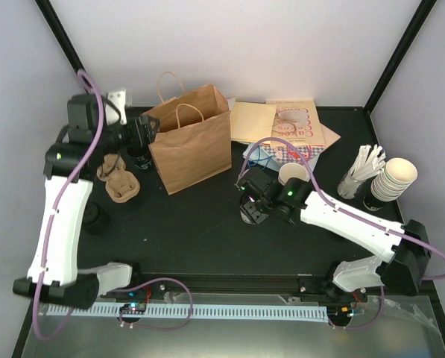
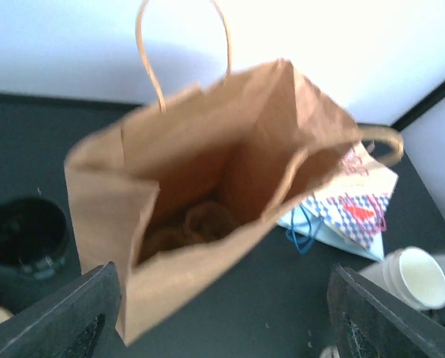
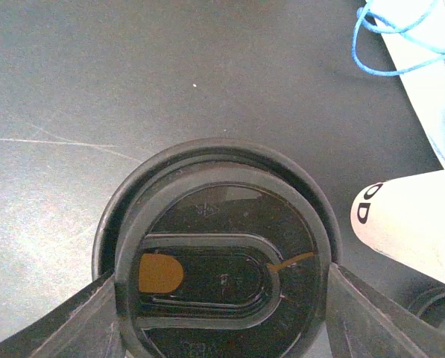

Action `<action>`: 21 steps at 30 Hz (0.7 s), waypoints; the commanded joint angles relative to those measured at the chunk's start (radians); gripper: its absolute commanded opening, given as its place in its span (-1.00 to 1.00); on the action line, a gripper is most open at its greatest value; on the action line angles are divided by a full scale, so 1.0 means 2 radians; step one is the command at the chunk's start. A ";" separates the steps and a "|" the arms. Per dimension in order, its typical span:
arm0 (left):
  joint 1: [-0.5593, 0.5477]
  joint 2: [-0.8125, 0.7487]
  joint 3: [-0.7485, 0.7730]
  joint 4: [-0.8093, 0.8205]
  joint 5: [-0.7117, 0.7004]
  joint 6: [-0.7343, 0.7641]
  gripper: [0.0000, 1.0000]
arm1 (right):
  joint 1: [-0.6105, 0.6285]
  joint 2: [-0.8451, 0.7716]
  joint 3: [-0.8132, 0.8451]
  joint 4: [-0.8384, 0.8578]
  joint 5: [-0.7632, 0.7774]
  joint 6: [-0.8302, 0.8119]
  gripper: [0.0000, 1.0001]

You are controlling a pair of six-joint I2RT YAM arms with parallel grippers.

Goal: Pack the takeout coffee

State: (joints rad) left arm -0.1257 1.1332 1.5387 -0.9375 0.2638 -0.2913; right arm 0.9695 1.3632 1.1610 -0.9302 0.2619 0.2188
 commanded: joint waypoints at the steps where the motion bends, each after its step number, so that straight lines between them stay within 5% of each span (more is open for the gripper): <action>1: 0.013 0.083 0.113 -0.032 -0.038 0.082 0.61 | -0.002 -0.033 0.012 0.003 -0.015 -0.004 0.20; 5: 0.018 0.147 0.150 -0.007 -0.051 0.145 0.70 | -0.002 -0.059 0.013 -0.003 -0.029 -0.016 0.20; 10: 0.032 0.208 0.178 0.003 0.013 0.220 0.79 | -0.002 -0.087 0.016 -0.016 -0.034 -0.025 0.21; 21: 0.035 0.312 0.264 -0.020 0.007 0.269 0.76 | -0.002 -0.133 0.014 -0.011 -0.043 -0.026 0.20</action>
State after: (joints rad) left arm -0.0608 1.7344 2.0056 -0.9634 0.2714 0.1764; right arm 0.9691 1.1400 1.1721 -0.9668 0.1841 0.1802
